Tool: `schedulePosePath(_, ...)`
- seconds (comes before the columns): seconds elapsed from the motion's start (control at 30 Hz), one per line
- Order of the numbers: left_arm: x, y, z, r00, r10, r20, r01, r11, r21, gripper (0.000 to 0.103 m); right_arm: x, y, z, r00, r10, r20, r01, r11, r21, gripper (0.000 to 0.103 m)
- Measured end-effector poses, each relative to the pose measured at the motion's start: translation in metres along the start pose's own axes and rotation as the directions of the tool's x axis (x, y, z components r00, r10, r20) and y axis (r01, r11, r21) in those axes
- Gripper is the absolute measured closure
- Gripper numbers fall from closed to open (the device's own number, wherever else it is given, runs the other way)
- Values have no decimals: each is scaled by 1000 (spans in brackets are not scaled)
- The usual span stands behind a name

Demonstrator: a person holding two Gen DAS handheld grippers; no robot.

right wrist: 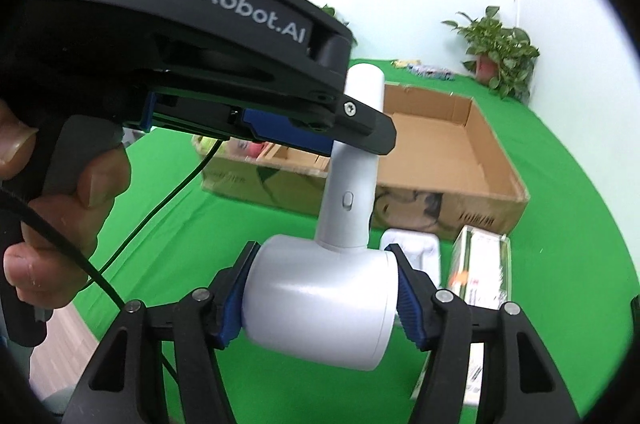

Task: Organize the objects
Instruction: 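Grasp the white hair dryer handle with the left gripper and lift it, then carry the hair dryer over the large box and lower it inside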

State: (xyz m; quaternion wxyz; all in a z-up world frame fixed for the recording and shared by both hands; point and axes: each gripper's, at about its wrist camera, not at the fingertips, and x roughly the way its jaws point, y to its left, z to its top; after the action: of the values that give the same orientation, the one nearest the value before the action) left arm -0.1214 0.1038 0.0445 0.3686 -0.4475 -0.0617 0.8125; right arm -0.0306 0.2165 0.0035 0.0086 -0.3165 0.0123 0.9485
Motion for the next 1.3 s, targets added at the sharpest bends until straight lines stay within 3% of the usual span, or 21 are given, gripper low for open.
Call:
schedulePosePath(0.73, 15, 15, 105, 999, 25, 41, -28, 998, 57, 73, 42, -34, 76, 998, -12, 63, 12, 1000, -2, 42)
schedulePosePath(1.3, 73, 67, 179, 999, 43, -25, -43, 999, 5, 73, 94, -43, 108, 999, 46, -15, -46, 998, 52, 42)
